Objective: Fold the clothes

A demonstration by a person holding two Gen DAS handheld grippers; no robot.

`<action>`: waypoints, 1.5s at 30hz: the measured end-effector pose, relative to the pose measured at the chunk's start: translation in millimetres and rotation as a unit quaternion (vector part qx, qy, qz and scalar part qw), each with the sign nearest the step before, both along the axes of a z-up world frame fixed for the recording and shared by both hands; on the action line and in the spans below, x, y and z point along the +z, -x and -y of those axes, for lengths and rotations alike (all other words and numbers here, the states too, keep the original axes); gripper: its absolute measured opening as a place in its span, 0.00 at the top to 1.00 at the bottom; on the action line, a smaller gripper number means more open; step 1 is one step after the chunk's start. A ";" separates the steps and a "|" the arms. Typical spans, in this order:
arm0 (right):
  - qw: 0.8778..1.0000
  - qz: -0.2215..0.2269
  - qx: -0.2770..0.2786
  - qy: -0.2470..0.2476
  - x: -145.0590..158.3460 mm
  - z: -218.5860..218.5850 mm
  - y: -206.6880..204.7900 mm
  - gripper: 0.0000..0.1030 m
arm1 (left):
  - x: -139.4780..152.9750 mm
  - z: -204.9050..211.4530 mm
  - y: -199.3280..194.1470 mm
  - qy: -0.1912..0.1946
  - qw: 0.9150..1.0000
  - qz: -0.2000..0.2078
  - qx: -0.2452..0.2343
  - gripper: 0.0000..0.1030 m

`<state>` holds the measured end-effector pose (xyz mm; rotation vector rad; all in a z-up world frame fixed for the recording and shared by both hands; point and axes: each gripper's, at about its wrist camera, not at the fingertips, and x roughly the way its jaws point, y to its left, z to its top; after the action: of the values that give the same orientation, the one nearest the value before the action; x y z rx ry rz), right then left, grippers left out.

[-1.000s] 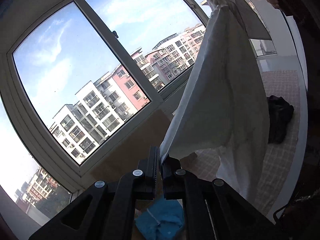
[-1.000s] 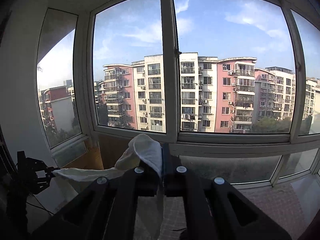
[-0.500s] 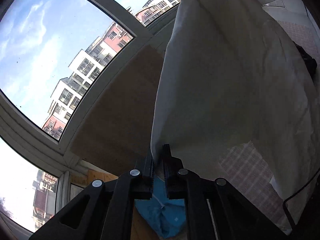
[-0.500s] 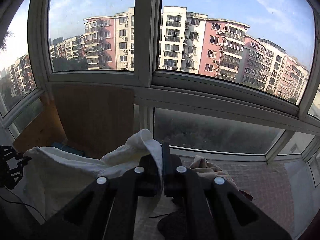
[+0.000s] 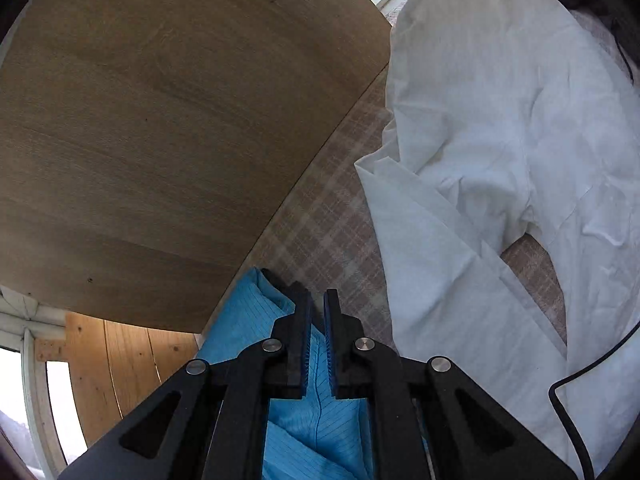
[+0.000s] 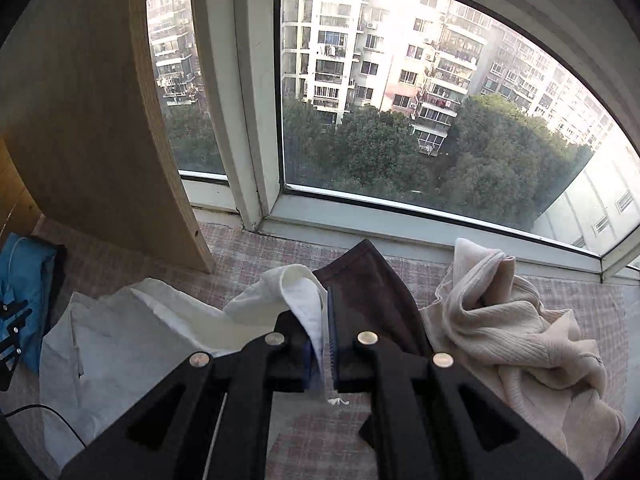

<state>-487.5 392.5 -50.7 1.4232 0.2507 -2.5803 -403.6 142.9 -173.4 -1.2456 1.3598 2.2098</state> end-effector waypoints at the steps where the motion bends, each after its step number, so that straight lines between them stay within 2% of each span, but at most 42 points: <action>1: 1.000 0.011 -0.007 0.015 -3.4 -6.4 6.6 0.84 | 2.4 -0.1 -0.5 -0.005 1.000 0.001 -0.001 0.93; 4: 0.996 0.037 -0.029 0.071 -5.2 -28.7 22.0 0.78 | 23.5 3.3 -9.0 -0.026 1.000 -0.008 -0.005 0.92; 7: 0.991 0.044 -0.047 0.116 5.1 -46.4 25.3 0.77 | 48.0 8.6 -31.3 -0.058 0.998 -0.012 -0.007 0.89; 9: 0.992 0.041 -0.030 0.118 14.5 -46.8 19.5 0.69 | 59.6 14.9 -57.5 -0.088 0.996 -0.002 -0.008 0.89; 10: 0.992 0.039 -0.020 0.118 19.1 -46.7 16.5 0.57 | 63.2 16.7 -69.3 -0.100 0.995 0.004 -0.008 0.89; 11: 0.994 0.044 -0.012 0.097 17.4 -42.4 15.9 0.54 | 65.0 17.9 -80.1 -0.110 0.994 0.009 -0.009 0.88; 12: 0.998 0.047 -0.006 0.044 11.6 -33.3 15.4 0.54 | 65.9 17.8 -89.3 -0.114 0.993 0.014 -0.011 0.88; 13: 0.998 0.054 0.007 -0.028 0.1 -20.9 16.2 0.54 | 66.4 17.4 -97.5 -0.116 0.993 0.015 -0.011 0.88; 14: 0.994 0.066 0.022 -0.086 -10.5 -9.5 14.8 0.54 | 66.9 16.9 -105.8 -0.117 0.993 0.017 -0.012 0.88; 15: 0.992 0.080 0.034 -0.093 -14.7 -3.7 10.6 0.54 | 67.1 16.6 -113.9 -0.119 0.993 0.018 -0.013 0.88; 18: 0.994 0.092 0.038 0.047 7.7 -14.8 -5.0 0.54 | 62.9 18.0 -137.9 -0.131 0.991 0.027 -0.009 0.88; 21: 0.991 0.060 -0.018 0.122 32.8 -44.2 -13.9 0.54 | 56.8 19.6 -166.6 -0.150 0.987 0.048 -0.012 0.88; 26: 0.992 0.091 0.003 0.086 18.6 -44.4 -78.9 0.54 | 46.6 22.1 -214.3 -0.181 0.980 0.082 -0.016 0.88; 28: 0.989 0.120 0.028 0.078 -5.6 -38.6 -122.5 0.54 | 40.5 20.2 -232.9 -0.191 0.976 0.098 -0.022 0.84; 31: 0.984 0.154 0.035 0.081 -44.1 -40.0 -179.9 0.54 | 29.5 10.1 -259.5 -0.203 0.971 0.124 -0.031 0.79; 33: 0.980 0.173 0.031 0.092 -68.1 -44.5 -204.1 0.54 | 23.5 1.5 -275.4 -0.216 0.965 0.143 -0.034 0.79; 35: 0.978 0.184 0.039 0.094 -86.5 -44.2 -219.7 0.54 | 14.6 -12.6 -289.8 -0.213 0.966 0.145 -0.027 0.73; 39: 0.973 0.194 0.075 0.105 -107.4 -35.6 -219.7 0.54 | -6.5 -38.4 -308.9 -0.201 0.969 0.140 0.006 0.69; 43: 0.966 0.194 0.073 0.153 -108.5 -38.5 -187.6 0.54 | -29.1 -60.6 -319.6 -0.193 0.970 0.135 0.053 0.62; 45: 0.965 0.194 0.071 0.158 -109.5 -35.9 -167.8 0.54 | -40.4 -71.7 -324.9 -0.188 0.970 0.133 0.077 0.62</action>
<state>-319.7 428.4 -160.2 1.6693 -0.1082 -2.0559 -78.7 214.6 -213.8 -1.4688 0.7240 2.1651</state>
